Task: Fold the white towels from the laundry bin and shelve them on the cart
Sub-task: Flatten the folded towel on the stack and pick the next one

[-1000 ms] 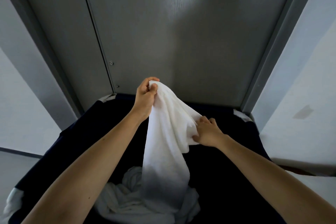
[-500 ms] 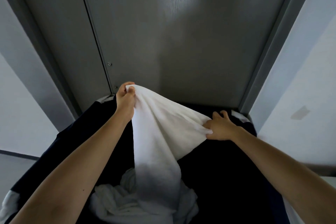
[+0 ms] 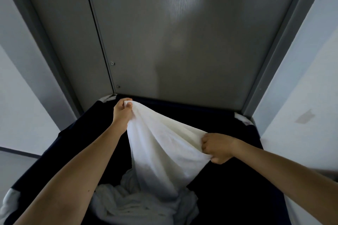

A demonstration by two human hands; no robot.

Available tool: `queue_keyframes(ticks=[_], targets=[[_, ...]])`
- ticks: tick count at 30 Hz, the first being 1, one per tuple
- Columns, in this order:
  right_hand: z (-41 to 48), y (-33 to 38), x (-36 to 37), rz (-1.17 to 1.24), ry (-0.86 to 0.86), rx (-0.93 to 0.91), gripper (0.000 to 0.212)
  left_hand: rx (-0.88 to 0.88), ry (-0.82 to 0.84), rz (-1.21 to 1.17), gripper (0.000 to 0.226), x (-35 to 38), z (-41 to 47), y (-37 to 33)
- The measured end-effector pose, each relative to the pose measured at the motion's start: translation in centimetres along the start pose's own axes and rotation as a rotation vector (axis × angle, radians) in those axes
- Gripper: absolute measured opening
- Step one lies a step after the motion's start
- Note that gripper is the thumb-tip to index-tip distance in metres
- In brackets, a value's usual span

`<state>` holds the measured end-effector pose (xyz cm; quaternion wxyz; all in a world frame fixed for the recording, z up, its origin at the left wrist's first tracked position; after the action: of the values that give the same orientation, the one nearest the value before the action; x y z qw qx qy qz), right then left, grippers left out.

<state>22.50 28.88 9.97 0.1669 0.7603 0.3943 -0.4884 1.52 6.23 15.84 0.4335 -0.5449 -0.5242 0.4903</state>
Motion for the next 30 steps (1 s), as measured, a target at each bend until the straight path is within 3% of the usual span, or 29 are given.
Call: queue_keyframes(ticks=[7, 13, 17, 20, 23, 26, 30], targets=[[-1.2, -2.6, 0.9, 0.036, 0.098, 0.292, 0.021, 0.059, 0.062, 0.132, 0.019, 1.3, -0.4, -0.4], [-2.3, -5.5, 0.9, 0.0, 0.194, 0.457, 0.032, 0.08, 0.065, 0.202, 0.019, 1.3, -0.4, -0.6], [-3.5, -6.3, -0.4, 0.018, 0.008, 0.514, 0.037, 0.073, 0.042, 0.215, 0.018, 0.4, -0.2, -0.5], [-5.1, -6.6, -1.1, 0.186, -0.263, 0.526, 0.036, 0.049, 0.003, 0.246, 0.018, -1.5, 0.6, 0.0], [-6.1, -6.9, -1.2, 0.255, -0.329, 0.593, 0.034, 0.034, -0.011, 0.277, 0.019, -2.5, 1.0, 0.4], [-5.9, -6.5, -2.1, 0.152, -0.377, 0.594, 0.028, 0.027, -0.005, 0.31, 0.02, -2.6, 0.8, 0.8], [-4.9, -5.0, -3.0, -0.119, -0.46, 0.391, 0.019, 0.046, 0.008, 0.343, 0.017, -2.5, 0.2, 0.7]])
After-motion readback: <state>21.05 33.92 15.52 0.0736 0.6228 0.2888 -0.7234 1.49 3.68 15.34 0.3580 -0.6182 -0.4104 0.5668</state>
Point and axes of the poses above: each hand's wrist, its own z-axis towards the middle knuckle, its own x-axis out of the palm, y = z × x, the point moved 9 cm from there along z, towards the middle knuckle, and after that the axes turned 10 degrees about -x, right-handed, at the moved point
